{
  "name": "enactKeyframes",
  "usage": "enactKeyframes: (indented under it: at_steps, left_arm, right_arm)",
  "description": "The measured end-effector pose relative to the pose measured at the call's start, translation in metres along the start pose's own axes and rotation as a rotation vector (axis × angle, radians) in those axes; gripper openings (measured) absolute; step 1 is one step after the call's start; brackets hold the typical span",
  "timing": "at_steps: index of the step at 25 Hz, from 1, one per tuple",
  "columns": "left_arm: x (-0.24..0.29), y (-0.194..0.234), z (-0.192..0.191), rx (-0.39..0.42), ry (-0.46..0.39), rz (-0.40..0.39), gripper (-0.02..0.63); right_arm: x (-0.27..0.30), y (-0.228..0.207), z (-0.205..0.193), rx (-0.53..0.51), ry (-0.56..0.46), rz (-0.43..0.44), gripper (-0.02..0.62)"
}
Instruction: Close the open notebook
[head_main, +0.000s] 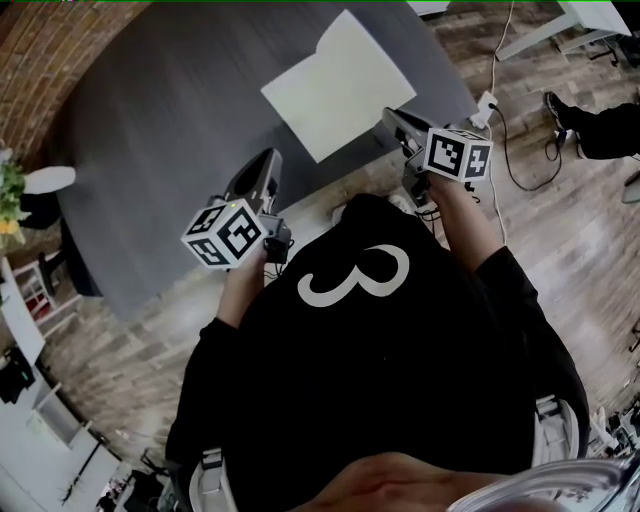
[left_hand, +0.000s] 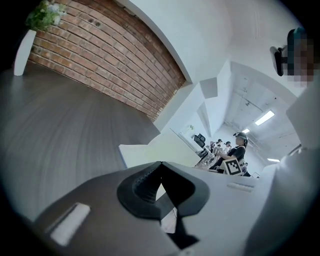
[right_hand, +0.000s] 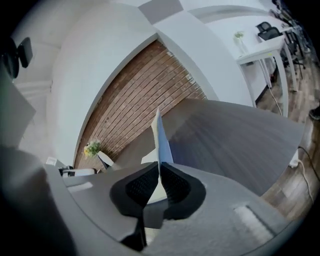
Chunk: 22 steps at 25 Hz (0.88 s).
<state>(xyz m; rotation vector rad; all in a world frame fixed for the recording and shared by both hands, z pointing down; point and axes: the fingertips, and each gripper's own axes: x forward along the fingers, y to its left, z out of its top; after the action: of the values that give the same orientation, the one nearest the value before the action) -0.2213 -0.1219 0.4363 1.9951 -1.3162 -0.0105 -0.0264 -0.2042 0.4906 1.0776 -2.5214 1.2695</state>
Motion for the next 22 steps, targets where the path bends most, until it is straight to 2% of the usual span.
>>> enactKeyframes:
  at_steps: [7, 17, 22]
  left_arm:
    - [-0.011, 0.003, 0.001, -0.002, -0.020, 0.017, 0.006]
    - [-0.030, 0.009, -0.007, -0.012, -0.049, 0.050, 0.006]
    - [-0.043, 0.014, -0.009, -0.026, -0.068, 0.072, 0.006]
  right_arm:
    - [0.003, 0.020, -0.006, -0.179, 0.032, 0.044, 0.025]
    - [0.016, 0.046, -0.036, -0.653, 0.172, 0.048, 0.032]
    - [0.027, 0.059, -0.051, -0.794, 0.246, 0.062, 0.044]
